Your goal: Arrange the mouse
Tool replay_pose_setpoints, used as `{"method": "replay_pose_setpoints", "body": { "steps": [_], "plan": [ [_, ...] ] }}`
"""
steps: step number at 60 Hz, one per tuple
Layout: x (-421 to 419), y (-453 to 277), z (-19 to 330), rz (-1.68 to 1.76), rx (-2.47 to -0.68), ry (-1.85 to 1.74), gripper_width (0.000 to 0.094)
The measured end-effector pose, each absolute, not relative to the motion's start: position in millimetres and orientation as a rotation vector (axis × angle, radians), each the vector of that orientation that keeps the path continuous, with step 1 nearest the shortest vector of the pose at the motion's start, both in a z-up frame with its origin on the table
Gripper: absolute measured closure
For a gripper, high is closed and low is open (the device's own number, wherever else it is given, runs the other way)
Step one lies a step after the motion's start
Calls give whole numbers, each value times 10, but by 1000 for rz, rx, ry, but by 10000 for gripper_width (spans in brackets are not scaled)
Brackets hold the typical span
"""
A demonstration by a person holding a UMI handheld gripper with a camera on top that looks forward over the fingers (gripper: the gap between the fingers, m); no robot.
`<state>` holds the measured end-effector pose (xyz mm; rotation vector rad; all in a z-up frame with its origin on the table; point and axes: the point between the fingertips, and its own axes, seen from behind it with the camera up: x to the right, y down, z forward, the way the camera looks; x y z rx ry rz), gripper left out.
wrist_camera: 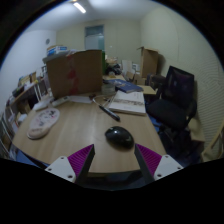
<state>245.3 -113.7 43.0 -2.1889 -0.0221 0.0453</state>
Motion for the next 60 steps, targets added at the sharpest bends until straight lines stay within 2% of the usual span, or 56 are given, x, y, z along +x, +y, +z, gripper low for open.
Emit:
{"method": "replay_pose_setpoints", "body": {
  "steps": [14,16,36,43,45,60],
  "plan": [
    [2767,-774,-131,44,-2212,-154,91],
    [2750,-658,-140,89,-2178,-137,120],
    [2761,-13,-118,99,-2098,-119,130],
    [2806,85,-124,66,-2097,-69,214],
    [2820,95,-125,55,-2097,-50,349],
    [2833,30,-139,20,-2150,57,529]
  ]
}}
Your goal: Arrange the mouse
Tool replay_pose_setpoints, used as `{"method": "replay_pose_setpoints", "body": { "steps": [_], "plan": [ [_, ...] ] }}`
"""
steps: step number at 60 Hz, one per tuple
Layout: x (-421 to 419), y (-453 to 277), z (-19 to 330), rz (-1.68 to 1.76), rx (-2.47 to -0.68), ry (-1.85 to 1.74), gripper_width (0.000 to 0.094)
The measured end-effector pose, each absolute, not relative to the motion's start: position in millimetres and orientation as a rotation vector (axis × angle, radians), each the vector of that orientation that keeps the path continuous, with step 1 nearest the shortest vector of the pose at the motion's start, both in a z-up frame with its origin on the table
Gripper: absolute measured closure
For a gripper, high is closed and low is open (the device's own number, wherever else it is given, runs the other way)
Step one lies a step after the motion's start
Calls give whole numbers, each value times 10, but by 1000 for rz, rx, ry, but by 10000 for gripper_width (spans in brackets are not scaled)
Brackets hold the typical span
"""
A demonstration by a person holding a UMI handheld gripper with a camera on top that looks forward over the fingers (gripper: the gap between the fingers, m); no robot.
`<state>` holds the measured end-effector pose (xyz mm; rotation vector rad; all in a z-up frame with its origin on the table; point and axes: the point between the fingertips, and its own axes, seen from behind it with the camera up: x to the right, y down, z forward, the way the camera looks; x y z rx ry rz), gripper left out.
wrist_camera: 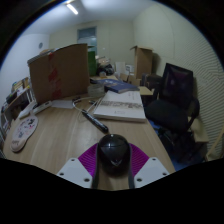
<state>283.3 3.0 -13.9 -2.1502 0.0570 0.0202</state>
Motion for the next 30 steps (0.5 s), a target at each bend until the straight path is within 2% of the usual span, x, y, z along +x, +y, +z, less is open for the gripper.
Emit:
{"method": "replay_pose_setpoints", "body": {
  "steps": [4,7,14,19,23,27,30],
  "plan": [
    [2723,-68,-107,69,-2190,90,543],
    [2670,-90,65,69,-2174,113,545],
    [2332,-35,913,12,-2054,137,543],
    [1729,125,1562,33,-1950,132,543],
    [1063,314,1938,66,-1886,108,542],
    [371,434,2039,103,-1864,71,546],
    [-107,518,1950,116,-1867,36,544]
  ]
}}
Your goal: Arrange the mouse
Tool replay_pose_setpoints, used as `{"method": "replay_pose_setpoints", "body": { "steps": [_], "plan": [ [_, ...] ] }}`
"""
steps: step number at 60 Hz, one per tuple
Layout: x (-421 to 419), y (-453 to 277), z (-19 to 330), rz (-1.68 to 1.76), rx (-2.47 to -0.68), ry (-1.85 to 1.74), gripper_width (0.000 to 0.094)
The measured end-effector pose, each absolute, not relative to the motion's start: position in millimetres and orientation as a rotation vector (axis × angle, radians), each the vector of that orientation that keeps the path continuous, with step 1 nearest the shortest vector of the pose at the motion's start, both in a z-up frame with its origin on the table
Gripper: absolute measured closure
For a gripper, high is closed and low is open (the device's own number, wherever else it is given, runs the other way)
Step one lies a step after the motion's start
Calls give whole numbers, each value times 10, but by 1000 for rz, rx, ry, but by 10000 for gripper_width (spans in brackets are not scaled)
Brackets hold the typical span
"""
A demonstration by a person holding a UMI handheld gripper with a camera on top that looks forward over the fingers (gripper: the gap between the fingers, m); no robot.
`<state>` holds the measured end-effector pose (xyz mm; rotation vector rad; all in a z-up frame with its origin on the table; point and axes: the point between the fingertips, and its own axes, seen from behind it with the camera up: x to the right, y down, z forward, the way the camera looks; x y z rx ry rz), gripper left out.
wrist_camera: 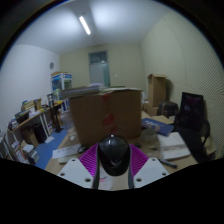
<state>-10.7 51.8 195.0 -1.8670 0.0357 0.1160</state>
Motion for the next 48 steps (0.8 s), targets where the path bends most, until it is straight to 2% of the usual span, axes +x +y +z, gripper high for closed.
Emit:
{"method": "replay_pose_setpoints", "body": {
  "steps": [9,13,20,22,24,25,31,33,38,41,48],
  "plan": [
    [-1087,624,1041,121,-1991,-40,547],
    [-1260,620,595,86,-2062,-73,547],
    [-1388,583,71,41,-2166,-102,537],
    [-1404,538,-108,32,-2218,-109,492],
    [-1411,555,-79,25,-2175,-106,369],
    [-1403,564,-95,13,-2185,-112,450],
    [-1369,521,-86,-2,-2238,-112,356],
    [-1375,458,-88,26,-2275,-86,244],
    [-1447,287,102,130,-2291,-46,43],
    [-1438,151,339,159,-2281,-25,84],
    [-1303,-296,820,198,-2256,41,91]
  ]
}}
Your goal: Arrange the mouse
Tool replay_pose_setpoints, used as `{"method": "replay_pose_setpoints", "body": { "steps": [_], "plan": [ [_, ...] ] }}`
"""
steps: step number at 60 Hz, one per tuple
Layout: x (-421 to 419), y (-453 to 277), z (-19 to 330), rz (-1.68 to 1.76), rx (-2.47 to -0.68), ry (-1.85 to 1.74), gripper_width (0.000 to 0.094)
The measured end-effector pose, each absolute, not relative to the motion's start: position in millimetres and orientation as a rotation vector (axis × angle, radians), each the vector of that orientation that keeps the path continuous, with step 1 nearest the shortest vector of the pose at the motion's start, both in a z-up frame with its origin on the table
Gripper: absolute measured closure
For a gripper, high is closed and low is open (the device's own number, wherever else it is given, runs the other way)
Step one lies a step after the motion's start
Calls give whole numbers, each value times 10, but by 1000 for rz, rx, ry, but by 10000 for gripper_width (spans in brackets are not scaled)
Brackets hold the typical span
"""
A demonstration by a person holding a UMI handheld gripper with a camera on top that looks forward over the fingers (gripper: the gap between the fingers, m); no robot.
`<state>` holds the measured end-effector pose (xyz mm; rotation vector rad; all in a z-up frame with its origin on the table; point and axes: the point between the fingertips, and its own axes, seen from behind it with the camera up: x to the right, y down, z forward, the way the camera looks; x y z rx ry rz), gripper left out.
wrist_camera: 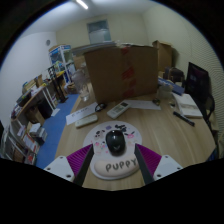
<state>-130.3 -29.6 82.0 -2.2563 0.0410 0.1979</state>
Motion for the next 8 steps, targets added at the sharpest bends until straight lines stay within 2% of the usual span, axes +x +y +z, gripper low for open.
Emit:
{"method": "replay_pose_setpoints", "body": {
  "steps": [8],
  "plan": [
    [-1036,-974,1203,184,-2258,61,96]
  ]
}}
